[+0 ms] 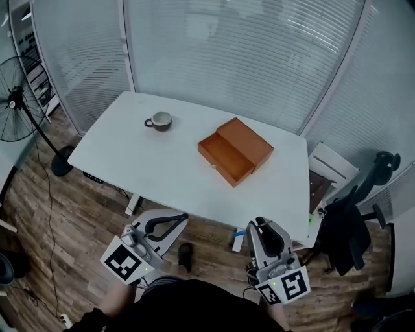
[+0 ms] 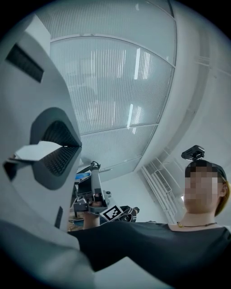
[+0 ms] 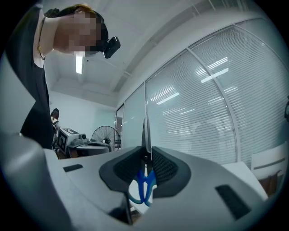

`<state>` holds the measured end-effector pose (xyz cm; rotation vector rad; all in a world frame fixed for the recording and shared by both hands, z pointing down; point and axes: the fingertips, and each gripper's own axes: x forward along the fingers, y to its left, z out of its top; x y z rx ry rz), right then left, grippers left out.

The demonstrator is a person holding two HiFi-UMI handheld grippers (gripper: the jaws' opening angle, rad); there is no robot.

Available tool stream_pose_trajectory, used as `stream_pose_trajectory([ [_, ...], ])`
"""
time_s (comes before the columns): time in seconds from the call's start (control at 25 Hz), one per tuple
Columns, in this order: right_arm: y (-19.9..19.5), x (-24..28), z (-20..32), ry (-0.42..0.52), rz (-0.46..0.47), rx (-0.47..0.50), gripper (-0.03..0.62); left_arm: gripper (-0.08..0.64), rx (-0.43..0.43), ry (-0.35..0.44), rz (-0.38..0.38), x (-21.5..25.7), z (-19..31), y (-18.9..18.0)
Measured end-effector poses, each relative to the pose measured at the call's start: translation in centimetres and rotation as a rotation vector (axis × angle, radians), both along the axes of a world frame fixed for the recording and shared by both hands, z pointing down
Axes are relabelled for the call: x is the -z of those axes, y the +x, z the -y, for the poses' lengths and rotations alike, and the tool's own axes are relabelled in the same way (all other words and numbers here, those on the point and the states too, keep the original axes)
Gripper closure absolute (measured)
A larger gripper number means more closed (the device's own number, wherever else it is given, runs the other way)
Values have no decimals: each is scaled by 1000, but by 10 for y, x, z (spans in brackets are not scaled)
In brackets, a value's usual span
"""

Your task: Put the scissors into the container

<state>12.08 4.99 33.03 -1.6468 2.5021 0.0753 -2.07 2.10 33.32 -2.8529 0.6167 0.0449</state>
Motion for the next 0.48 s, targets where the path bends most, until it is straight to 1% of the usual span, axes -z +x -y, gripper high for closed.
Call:
stream_pose_trajectory([
  [0.16,0,5,28,1,0,-17,518,548,-26,5,-2,6,30,4],
  [0.48,-2,10,85,-6,-2,-45,518,548,-48,-8,3,7,91,1],
])
